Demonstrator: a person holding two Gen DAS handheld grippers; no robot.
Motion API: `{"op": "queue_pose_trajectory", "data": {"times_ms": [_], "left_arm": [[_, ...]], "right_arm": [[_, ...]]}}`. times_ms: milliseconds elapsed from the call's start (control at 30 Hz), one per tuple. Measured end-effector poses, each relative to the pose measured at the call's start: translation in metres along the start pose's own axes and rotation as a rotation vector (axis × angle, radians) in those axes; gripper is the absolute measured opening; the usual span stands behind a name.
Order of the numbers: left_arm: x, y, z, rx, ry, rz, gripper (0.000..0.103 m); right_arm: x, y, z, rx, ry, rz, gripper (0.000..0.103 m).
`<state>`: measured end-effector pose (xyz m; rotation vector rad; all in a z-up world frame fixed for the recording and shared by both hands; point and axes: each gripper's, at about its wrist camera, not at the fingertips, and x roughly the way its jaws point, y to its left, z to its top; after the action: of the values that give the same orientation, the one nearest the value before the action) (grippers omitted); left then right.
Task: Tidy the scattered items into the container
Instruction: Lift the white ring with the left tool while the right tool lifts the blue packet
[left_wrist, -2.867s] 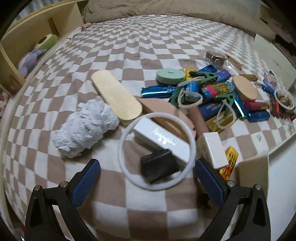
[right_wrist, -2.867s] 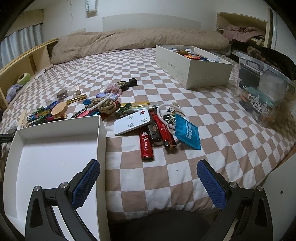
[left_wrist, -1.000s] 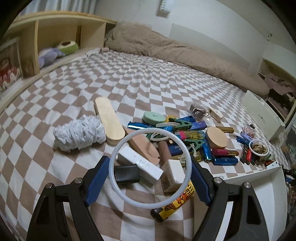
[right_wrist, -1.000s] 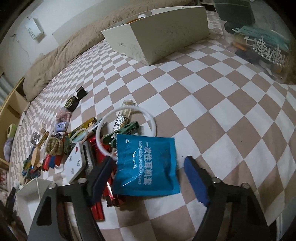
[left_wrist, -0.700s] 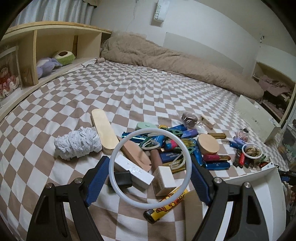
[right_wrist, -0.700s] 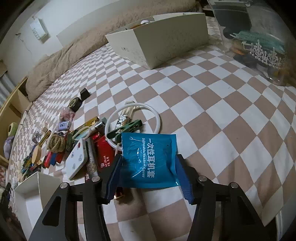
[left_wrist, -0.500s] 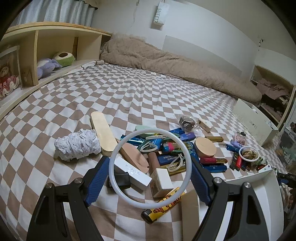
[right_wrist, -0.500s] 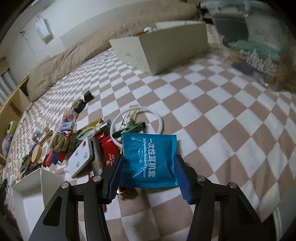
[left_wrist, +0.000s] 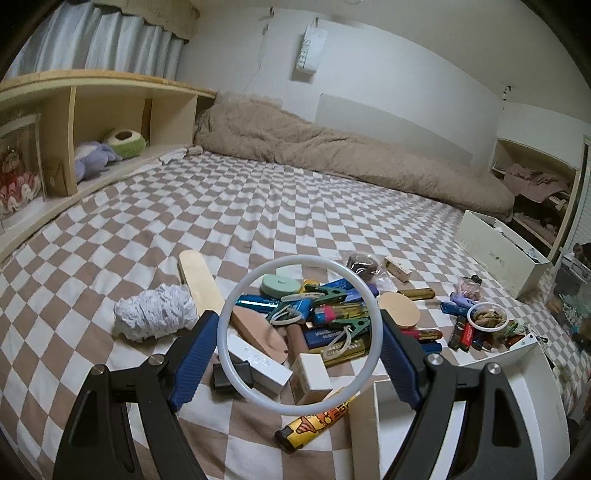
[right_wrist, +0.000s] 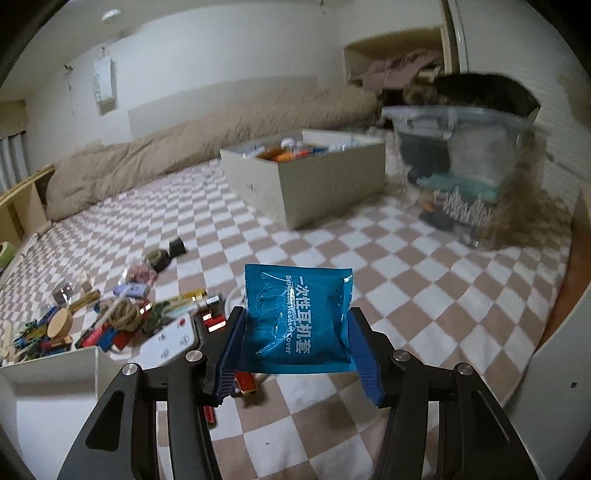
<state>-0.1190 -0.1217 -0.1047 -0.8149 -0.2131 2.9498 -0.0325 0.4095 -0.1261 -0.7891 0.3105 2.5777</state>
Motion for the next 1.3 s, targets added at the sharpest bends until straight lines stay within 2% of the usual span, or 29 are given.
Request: {"op": "queue_pose_trajectory", "data": {"times_ms": [100, 333, 600, 700, 833, 933, 1300], "left_arm": [[-0.006, -0.007, 0.000, 0.034, -0.033, -0.007, 0.084], [-0.025, -0.013, 0.005, 0.055, -0.096, -0.019, 0.084], [-0.032, -0.015, 0.007, 0.049, -0.056, -0.055, 0.084], [-0.042, -0.018, 0.009, 0.044, -0.053, -0.071, 0.084], [-0.052, -0.028, 0.006, 0.057, -0.044, -0.088, 0.084], [-0.060, -0.040, 0.002, 0.077, -0.035, -0.100, 0.084], [-0.078, -0.076, -0.009, 0.120, 0.005, -0.126, 0.084]], "right_arm": [[-0.016, 0.009, 0.001, -0.038, -0.062, 0.003, 0.056], [-0.042, 0.039, -0.002, -0.121, -0.114, 0.035, 0.056], [-0.068, 0.069, -0.001, -0.182, -0.128, 0.102, 0.056], [-0.077, 0.077, 0.000, -0.175, -0.117, 0.149, 0.056], [-0.081, 0.082, 0.002, -0.122, -0.054, 0.278, 0.056], [-0.085, 0.089, 0.000, -0.112, -0.029, 0.332, 0.056], [-0.090, 0.117, -0.023, -0.173, 0.049, 0.410, 0.056]]}}
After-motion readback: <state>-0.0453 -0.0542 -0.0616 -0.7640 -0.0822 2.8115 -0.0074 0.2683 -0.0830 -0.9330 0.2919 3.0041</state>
